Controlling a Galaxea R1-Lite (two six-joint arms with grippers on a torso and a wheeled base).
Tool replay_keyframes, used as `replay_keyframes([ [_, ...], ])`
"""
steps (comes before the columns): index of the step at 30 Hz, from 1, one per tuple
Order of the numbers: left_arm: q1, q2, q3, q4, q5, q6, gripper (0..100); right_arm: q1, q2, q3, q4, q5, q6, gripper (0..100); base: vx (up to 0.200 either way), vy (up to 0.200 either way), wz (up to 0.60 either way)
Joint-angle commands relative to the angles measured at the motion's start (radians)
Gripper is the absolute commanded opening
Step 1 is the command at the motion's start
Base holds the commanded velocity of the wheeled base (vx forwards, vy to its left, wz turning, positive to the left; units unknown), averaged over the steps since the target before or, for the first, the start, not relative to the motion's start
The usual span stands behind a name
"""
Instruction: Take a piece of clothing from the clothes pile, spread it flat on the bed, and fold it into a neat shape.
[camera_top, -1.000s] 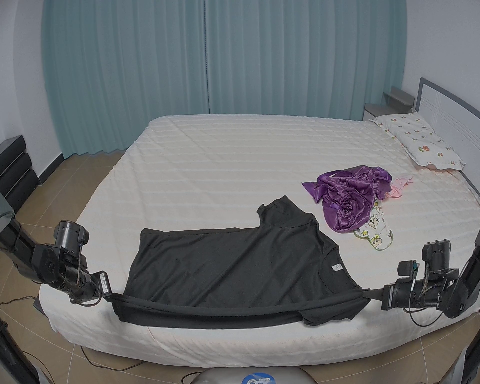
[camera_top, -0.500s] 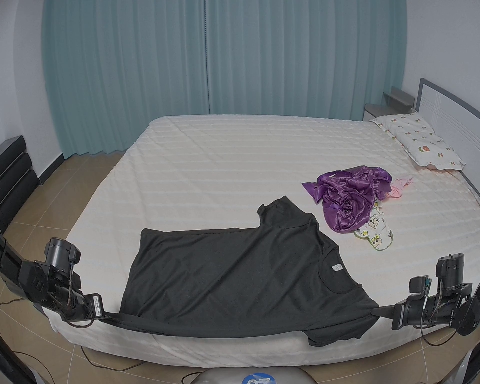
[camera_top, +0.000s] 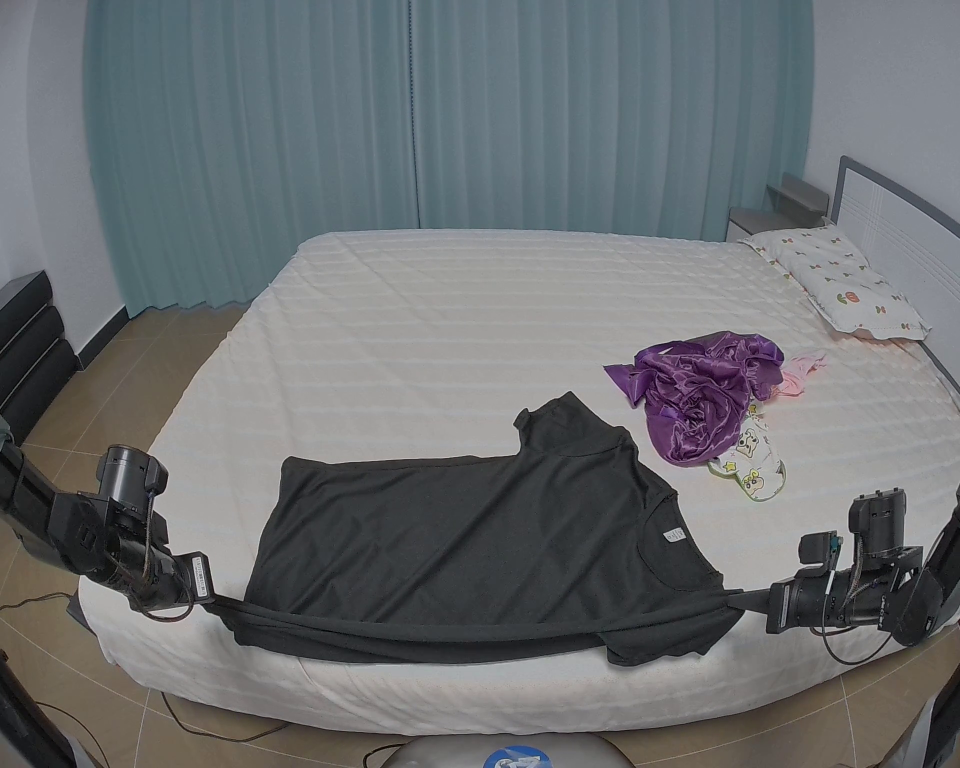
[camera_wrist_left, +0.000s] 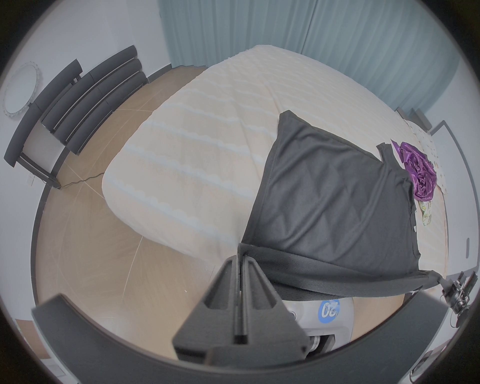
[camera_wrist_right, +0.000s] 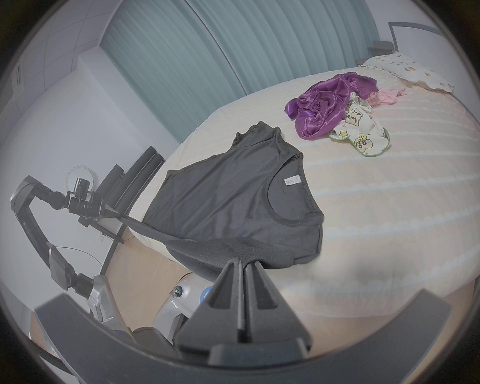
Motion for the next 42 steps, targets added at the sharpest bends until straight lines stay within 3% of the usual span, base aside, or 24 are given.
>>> replay_keyframes([
  [1, -0.004, 0.119, -0.083, -0.002, 0.0, -0.002, 0, 0.001, 0.115, -0.092, 0.008, -0.001, 0.001, 0, 0.0, 0.0, 0.0],
  [18, -0.004, 0.311, -0.305, 0.002, 0.0, -0.011, 0, 0.007, 0.265, -0.262, 0.015, -0.027, 0.009, 0, 0.0, 0.0, 0.0],
  [35, -0.006, 0.412, -0.393, 0.0, -0.012, -0.017, 0, 0.009, 0.383, -0.337, 0.006, -0.038, 0.013, 0, 0.0, 0.0, 0.0],
  [40, -0.011, 0.423, -0.397, 0.0, -0.013, -0.036, 0, 0.01, 0.408, -0.36, 0.005, -0.045, 0.049, 0, 0.0, 0.0, 0.0],
  [41, -0.012, 0.424, -0.397, 0.0, -0.013, -0.037, 0, 0.013, 0.409, -0.362, 0.005, -0.045, 0.05, 100, 0.0, 0.0, 0.0],
  [42, -0.014, 0.426, -0.399, 0.0, -0.013, -0.037, 0, 0.016, 0.414, -0.362, 0.003, -0.045, 0.053, 100, 0.0, 0.0, 0.0],
])
